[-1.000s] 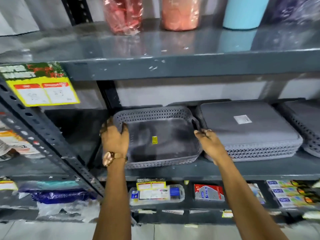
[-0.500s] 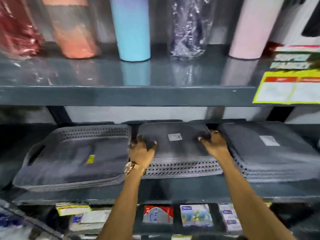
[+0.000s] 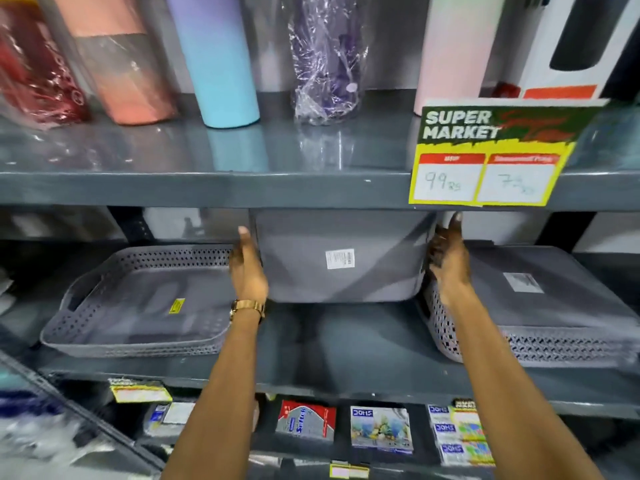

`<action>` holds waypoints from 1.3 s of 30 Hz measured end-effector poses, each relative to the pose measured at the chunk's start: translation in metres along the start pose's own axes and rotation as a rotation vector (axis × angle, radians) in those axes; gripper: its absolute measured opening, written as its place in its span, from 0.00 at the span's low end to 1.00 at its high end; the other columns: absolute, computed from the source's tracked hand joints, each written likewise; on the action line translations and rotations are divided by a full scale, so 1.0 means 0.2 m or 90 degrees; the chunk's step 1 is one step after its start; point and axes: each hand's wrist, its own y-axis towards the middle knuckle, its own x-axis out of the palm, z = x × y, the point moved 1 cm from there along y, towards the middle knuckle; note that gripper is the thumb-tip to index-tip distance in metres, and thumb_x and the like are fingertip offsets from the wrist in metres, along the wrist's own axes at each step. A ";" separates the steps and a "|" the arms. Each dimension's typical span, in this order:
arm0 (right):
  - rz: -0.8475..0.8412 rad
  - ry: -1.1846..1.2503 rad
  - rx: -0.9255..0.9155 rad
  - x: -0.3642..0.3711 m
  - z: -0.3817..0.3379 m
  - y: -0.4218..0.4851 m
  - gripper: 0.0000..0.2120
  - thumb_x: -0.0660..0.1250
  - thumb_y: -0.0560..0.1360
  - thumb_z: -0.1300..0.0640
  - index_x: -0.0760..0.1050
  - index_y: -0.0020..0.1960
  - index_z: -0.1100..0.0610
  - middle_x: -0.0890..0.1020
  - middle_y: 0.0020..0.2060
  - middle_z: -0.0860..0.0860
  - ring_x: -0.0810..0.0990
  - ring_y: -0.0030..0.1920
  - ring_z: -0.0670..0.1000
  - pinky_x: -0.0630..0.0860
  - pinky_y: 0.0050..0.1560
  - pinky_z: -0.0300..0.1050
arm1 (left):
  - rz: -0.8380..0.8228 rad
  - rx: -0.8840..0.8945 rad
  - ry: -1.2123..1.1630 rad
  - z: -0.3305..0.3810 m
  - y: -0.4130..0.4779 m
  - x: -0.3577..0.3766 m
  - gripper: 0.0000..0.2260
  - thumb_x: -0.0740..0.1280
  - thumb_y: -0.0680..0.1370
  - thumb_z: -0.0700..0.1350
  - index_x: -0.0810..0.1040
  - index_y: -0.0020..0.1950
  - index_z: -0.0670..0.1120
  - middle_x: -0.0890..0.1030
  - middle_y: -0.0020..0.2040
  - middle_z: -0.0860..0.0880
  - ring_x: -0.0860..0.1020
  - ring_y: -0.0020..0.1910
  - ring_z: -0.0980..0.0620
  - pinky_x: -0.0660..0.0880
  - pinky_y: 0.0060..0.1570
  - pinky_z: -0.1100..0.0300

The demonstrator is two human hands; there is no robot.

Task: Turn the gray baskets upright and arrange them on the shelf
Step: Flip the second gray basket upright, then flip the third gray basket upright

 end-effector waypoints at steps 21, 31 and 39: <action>-0.080 -0.299 0.107 -0.27 0.26 -0.37 0.30 0.61 0.73 0.36 0.73 0.60 0.61 0.77 0.62 0.61 0.74 0.64 0.62 0.69 0.68 0.62 | -0.092 0.034 0.554 -0.09 -0.34 -0.16 0.34 0.61 0.75 0.63 0.64 0.70 0.39 0.70 0.68 0.34 0.70 0.65 0.32 0.69 0.64 0.40; 0.127 -0.372 -0.142 -0.90 -0.19 0.04 0.16 0.60 0.78 0.53 0.79 0.41 0.64 0.82 0.40 0.62 0.78 0.45 0.60 0.73 0.49 0.53 | -0.445 0.140 0.307 -0.02 -0.95 0.79 0.18 0.68 0.76 0.49 0.75 0.63 0.41 0.82 0.52 0.43 0.81 0.51 0.45 0.75 0.50 0.59; 0.066 -0.632 0.008 -1.34 -0.22 0.43 0.29 0.66 0.71 0.41 0.75 0.60 0.64 0.75 0.64 0.64 0.72 0.65 0.64 0.70 0.64 0.56 | -0.398 0.017 0.550 -0.22 -1.03 1.26 0.38 0.59 0.75 0.65 0.57 0.76 0.42 0.62 0.76 0.40 0.62 0.74 0.38 0.60 0.73 0.49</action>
